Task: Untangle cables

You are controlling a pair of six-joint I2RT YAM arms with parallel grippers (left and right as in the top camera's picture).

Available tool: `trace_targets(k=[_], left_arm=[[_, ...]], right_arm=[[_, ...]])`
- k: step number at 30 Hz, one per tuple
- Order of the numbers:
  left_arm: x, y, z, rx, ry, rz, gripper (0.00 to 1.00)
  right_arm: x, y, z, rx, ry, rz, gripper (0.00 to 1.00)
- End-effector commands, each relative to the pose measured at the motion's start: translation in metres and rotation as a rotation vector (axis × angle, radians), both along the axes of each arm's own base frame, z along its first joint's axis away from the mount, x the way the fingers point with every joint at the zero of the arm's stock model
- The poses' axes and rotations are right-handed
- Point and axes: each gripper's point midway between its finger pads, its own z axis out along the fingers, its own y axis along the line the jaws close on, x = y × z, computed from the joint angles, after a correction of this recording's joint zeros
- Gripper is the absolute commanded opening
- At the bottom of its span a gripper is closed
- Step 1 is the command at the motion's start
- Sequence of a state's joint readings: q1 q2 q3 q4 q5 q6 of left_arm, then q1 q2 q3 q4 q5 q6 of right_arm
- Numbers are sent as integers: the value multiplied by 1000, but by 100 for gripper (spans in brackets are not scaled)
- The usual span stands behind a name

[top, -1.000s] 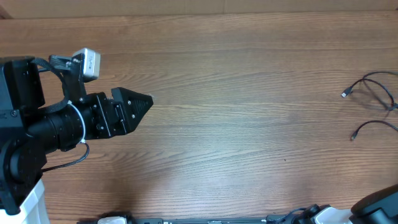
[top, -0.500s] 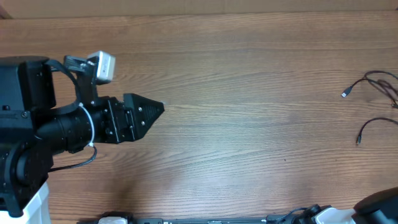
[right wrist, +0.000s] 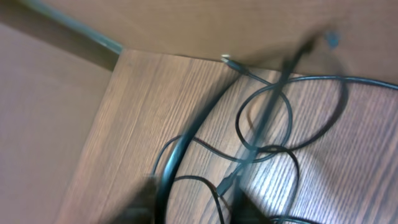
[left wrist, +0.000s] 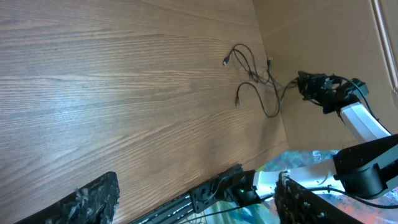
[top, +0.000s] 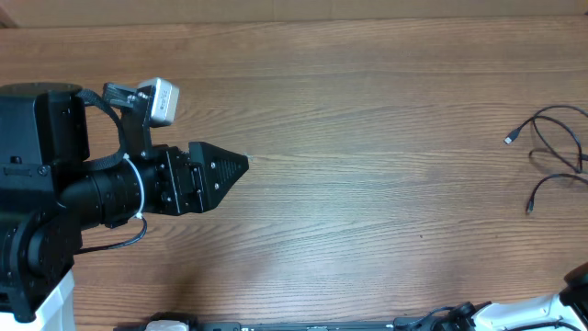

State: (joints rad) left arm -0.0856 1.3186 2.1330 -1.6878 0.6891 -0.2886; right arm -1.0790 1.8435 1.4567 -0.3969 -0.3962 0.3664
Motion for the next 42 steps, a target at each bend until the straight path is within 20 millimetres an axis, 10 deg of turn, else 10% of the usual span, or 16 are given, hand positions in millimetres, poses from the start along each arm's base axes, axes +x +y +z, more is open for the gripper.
trace_targets(k=[1,6,19,27,42], left_arm=[[-2,-4,0,-17,11,-15,80],[-2,-4,1,-16,10,-17,80],[3,-4,5,7,-60,-49,80],[17,-1,13,25,-139,-26,80],[32,50,25,268,-276,214,77]], right_arm=[[12,8,20,-100,-6,120,100],[34,37,38,-59,-158,295,100],[68,150,171,-276,-548,846,100],[66,259,261,-491,-642,1042,100],[57,435,238,-309,-553,1361,100]])
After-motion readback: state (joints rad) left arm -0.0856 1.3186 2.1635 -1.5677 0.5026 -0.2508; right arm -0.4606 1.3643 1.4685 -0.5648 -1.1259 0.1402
